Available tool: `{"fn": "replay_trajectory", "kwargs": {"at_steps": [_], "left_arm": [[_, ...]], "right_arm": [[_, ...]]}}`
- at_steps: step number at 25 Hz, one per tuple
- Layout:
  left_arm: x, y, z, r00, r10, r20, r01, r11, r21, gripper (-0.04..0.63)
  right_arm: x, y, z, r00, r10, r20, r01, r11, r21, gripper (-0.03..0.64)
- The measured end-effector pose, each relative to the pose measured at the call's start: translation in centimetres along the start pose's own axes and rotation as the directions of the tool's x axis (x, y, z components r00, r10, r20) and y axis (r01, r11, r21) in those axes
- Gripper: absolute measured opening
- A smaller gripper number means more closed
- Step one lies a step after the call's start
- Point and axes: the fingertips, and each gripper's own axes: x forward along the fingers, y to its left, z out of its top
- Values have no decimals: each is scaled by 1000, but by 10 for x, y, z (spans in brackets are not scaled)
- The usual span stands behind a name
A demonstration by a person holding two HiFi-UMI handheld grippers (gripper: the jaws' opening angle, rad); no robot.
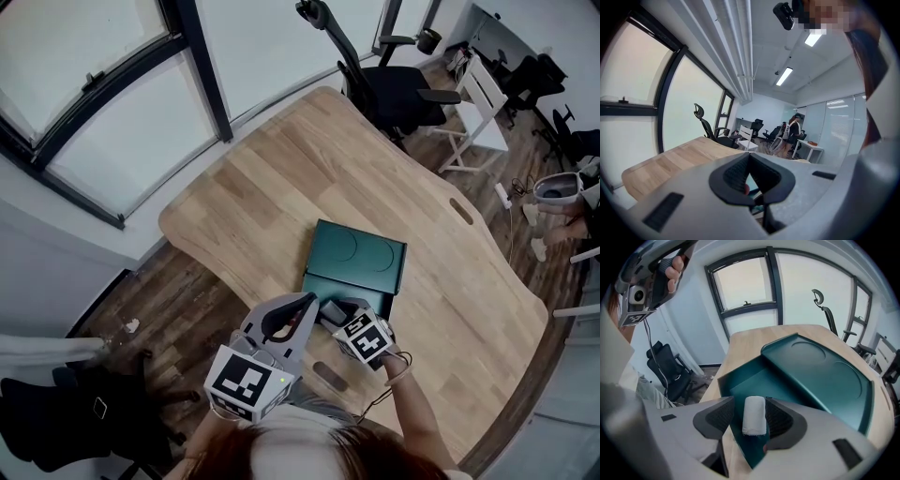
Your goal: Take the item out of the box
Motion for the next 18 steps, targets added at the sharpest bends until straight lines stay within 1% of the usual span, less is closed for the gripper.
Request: {"fn": "replay_trajectory", "kwargs": {"at_steps": [3,7,10,13,18], "left_arm": [[2,3,0,1000,0,-3,0,1000,-7,8],[4,7,-4,1000,5,-13,-5,1000,-14,8],[6,8,-8,1000,6,-22,-6,1000,-21,8],[7,8,-9,1000,1,-28,-1,1000,-24,8],[11,6,-11,999,-8,-35,7,1000,-26,8]], "right_arm": [[5,-2,1,1000,6,-10,-6,1000,20,222],[10,-8,3,1000,10,-26,-9,1000,23,222],[15,-10,-4,998,24,-62,-21,998,57,222],[19,-13,-7,996,23,-81,-18,998,64,222],[23,-15,-8,996,39,-85,-30,994,107,222]]}}
